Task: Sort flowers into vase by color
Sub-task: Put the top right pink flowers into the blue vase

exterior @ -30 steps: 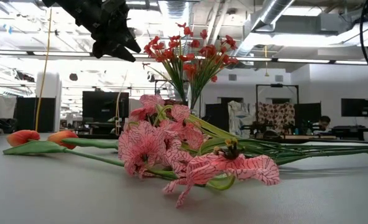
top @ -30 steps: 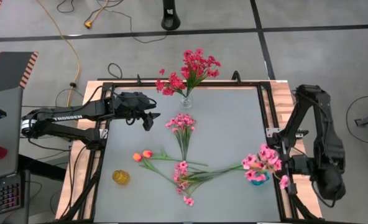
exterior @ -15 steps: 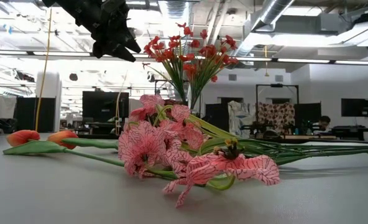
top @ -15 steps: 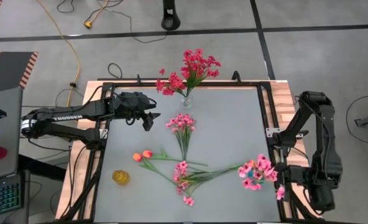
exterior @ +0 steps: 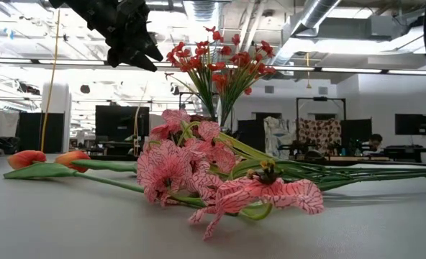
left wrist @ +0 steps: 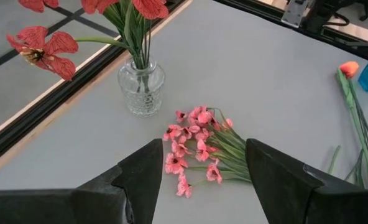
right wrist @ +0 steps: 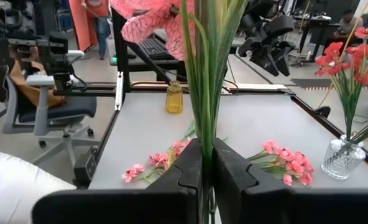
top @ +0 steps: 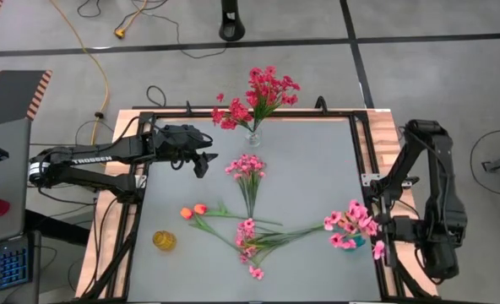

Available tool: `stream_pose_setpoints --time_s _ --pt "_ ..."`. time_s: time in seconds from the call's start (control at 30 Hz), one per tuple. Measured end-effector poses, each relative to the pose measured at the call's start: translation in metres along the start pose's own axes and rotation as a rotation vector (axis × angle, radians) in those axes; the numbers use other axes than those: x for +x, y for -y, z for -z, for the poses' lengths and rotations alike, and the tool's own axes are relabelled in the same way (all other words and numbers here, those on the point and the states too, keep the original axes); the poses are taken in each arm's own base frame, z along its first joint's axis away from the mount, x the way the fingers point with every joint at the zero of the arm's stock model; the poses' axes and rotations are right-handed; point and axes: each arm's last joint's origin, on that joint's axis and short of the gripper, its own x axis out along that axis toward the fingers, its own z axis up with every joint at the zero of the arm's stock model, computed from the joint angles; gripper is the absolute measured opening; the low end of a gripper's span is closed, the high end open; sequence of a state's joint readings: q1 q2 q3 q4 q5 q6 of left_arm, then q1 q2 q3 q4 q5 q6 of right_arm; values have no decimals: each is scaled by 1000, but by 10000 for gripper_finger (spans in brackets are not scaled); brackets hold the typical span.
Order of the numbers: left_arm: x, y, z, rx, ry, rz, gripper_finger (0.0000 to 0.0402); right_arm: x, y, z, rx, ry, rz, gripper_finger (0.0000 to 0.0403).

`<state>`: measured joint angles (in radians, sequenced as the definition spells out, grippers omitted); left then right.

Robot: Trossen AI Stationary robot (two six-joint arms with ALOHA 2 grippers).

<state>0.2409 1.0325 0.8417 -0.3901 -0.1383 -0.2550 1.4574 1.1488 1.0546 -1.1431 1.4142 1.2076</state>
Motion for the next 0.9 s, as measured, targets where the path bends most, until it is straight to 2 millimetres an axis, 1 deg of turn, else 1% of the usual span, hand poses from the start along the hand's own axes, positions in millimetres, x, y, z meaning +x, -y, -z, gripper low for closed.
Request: stream_pose_setpoints --time_s 0.3,0.9 --pt "0 0 0 0 0 0 215 -2 9 -5 38 -48 -27 55" --pt "0 0 0 1 0 0 215 -2 9 -5 39 -74 -38 56"
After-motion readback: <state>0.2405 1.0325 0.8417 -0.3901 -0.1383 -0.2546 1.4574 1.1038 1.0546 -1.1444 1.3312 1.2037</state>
